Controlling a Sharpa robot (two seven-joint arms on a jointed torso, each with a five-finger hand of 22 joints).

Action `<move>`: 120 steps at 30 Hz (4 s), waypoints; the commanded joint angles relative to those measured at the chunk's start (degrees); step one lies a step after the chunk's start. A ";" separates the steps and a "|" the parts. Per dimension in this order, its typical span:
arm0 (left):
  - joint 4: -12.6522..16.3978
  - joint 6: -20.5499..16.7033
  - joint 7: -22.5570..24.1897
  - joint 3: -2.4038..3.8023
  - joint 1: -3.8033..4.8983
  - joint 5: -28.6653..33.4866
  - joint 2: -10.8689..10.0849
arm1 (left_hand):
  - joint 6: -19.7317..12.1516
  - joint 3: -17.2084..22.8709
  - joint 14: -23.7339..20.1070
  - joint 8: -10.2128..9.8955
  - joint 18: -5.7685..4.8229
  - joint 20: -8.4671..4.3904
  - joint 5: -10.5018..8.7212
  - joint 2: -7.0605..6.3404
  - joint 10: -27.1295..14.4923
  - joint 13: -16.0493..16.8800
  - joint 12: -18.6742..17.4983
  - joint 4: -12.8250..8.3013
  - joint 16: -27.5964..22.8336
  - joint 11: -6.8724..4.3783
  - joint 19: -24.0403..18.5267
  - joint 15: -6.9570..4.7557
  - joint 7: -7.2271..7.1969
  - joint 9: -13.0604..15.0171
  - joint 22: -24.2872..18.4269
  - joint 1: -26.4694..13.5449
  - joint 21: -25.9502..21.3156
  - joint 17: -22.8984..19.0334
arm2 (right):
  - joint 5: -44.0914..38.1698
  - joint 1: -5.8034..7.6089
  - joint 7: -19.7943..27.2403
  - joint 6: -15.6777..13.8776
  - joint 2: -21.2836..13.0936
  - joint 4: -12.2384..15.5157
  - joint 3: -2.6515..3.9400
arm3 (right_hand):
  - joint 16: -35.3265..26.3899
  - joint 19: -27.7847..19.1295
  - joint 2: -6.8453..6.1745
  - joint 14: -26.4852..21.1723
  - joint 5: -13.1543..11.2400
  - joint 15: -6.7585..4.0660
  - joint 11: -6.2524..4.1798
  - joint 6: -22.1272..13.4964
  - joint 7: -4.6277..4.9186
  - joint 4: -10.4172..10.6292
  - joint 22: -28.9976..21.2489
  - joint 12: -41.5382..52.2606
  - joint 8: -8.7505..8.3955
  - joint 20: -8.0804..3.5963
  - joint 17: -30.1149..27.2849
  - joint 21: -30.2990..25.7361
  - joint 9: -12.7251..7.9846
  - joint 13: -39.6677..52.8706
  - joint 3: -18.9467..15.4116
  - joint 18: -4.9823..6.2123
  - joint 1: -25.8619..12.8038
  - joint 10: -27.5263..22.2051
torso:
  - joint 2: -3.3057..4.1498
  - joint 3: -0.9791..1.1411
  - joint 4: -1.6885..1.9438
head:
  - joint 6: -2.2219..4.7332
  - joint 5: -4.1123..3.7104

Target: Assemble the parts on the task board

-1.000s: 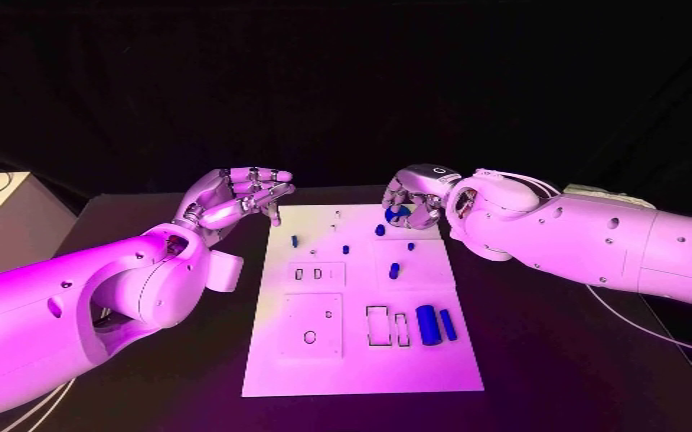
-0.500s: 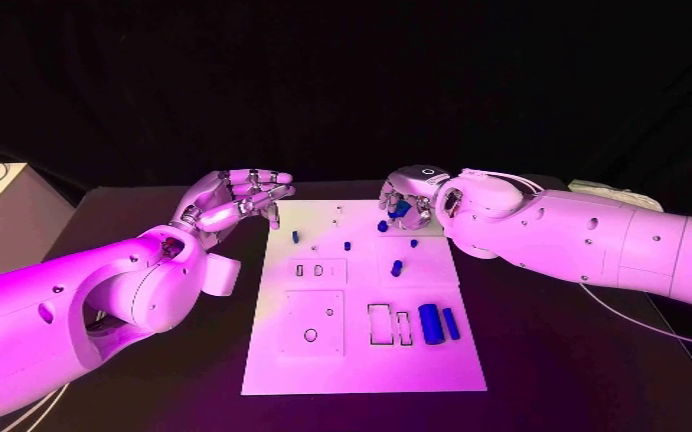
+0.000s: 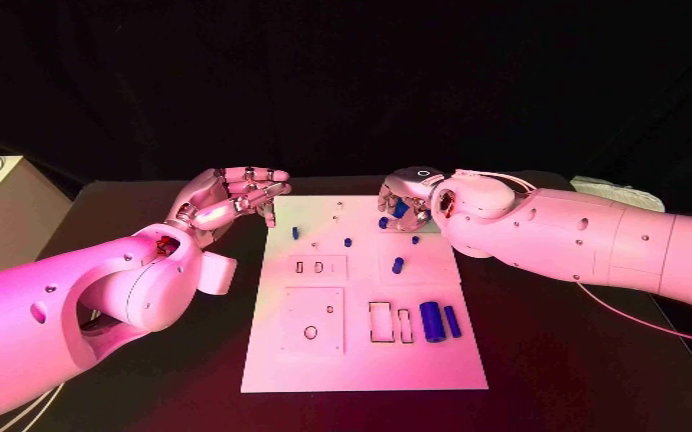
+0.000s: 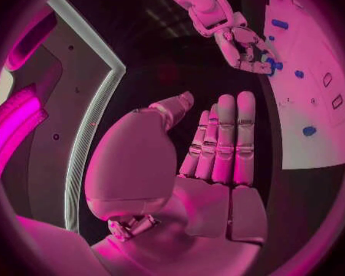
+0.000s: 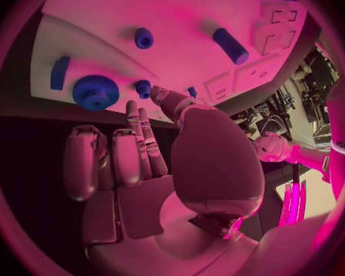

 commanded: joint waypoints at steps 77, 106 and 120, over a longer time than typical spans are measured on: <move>0.46 0.29 -0.05 0.14 0.62 0.90 0.09 | -0.64 0.10 -0.97 -0.27 0.81 0.26 -0.03 0.73 -1.13 0.04 0.11 -0.49 0.93 0.19 -1.14 0.16 0.32 0.21 0.60 -0.40 1.13 0.14 | -6.23 0.04 -5.30 -15.30 9.25 -4.40 0.38 | 2.67 2.42 5.25 1.76 -1.06 -1.59 -2.12 4.64 -1.72 -2.32 9.31 -0.09 7.17 -1.30 0.86 6.30 8.20 3.28 4.47 -1.86 3.60 7.41 | 2.85 -1.03 1.99 | 1.80 -0.82; 0.35 0.31 -0.21 0.21 0.79 0.90 0.08 | -0.66 0.11 -1.04 -0.27 0.81 0.28 -0.03 0.70 -1.17 0.05 0.13 -0.56 0.96 0.20 -1.21 0.16 0.33 0.23 0.65 -0.37 1.21 0.13 | -8.51 -0.26 -7.10 -12.79 9.74 -5.75 0.36 | 2.72 2.35 4.98 1.74 -1.43 -1.51 -2.05 4.39 -1.70 -2.23 9.23 -0.10 7.15 -1.20 0.84 6.23 8.44 3.35 4.42 -1.83 3.13 7.22 | 3.76 -1.35 2.50 | 1.83 -1.23; 0.28 0.36 -0.29 0.21 0.80 0.90 0.16 | -0.66 0.11 -1.04 -0.27 0.81 0.28 -0.03 0.70 -1.17 0.05 0.13 -0.56 0.96 0.20 -1.21 0.16 0.33 0.23 0.65 -0.37 1.21 0.13 | -8.47 -0.26 -6.72 -10.64 10.06 -6.26 0.36 | 2.67 2.25 4.64 1.67 -1.79 -1.42 -1.95 4.01 -1.67 -2.01 9.12 -0.15 7.01 -1.10 0.63 6.12 8.63 3.37 4.42 -1.80 2.54 6.87 | 3.98 -1.48 2.68 | 1.88 -1.37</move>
